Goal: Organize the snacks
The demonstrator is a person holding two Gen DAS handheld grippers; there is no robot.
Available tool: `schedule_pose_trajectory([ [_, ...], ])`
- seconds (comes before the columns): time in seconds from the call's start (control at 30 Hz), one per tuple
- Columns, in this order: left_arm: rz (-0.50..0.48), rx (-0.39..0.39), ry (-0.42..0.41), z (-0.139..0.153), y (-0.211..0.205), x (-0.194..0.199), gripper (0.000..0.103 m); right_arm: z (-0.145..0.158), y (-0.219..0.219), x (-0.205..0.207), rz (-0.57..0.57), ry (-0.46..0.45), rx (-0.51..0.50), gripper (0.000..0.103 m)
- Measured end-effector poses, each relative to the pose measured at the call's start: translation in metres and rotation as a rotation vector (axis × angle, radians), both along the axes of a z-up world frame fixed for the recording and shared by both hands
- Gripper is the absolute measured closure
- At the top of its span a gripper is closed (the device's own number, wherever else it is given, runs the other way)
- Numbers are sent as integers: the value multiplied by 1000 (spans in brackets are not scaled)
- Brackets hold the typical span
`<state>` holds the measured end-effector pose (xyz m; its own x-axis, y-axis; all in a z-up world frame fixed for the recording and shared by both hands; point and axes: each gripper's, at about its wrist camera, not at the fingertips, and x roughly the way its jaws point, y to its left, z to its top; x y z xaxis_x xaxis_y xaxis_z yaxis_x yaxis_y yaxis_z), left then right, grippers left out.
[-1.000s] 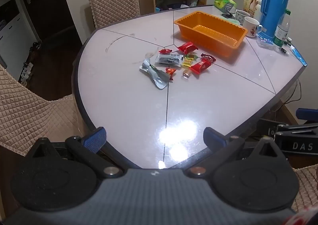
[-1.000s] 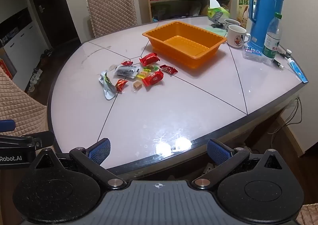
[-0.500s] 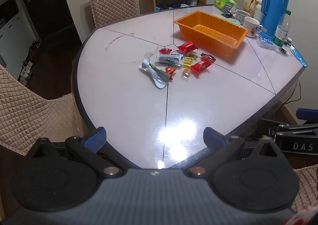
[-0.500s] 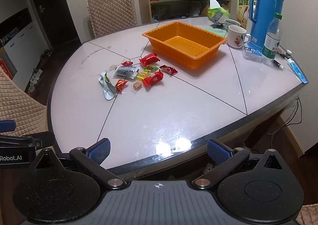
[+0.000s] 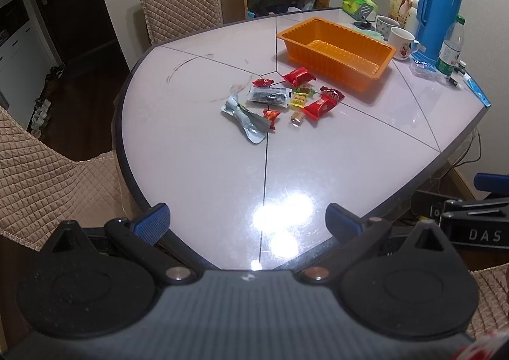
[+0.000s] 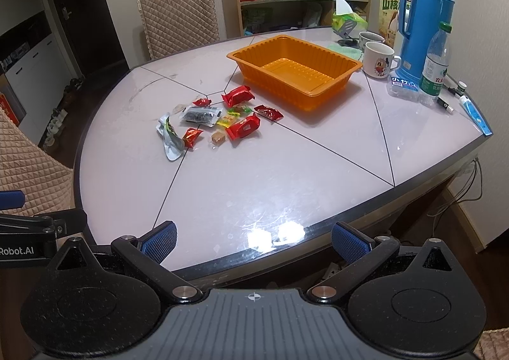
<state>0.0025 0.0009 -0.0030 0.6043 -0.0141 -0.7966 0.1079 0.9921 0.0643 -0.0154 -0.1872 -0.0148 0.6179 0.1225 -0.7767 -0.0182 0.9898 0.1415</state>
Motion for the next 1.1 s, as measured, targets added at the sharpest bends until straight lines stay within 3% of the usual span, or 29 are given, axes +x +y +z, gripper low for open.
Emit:
schedule_pose_trajectory([
  [1.1,-10,-10,-5,1,-1,8,0,1,-9,11,1,-4,-7,0],
])
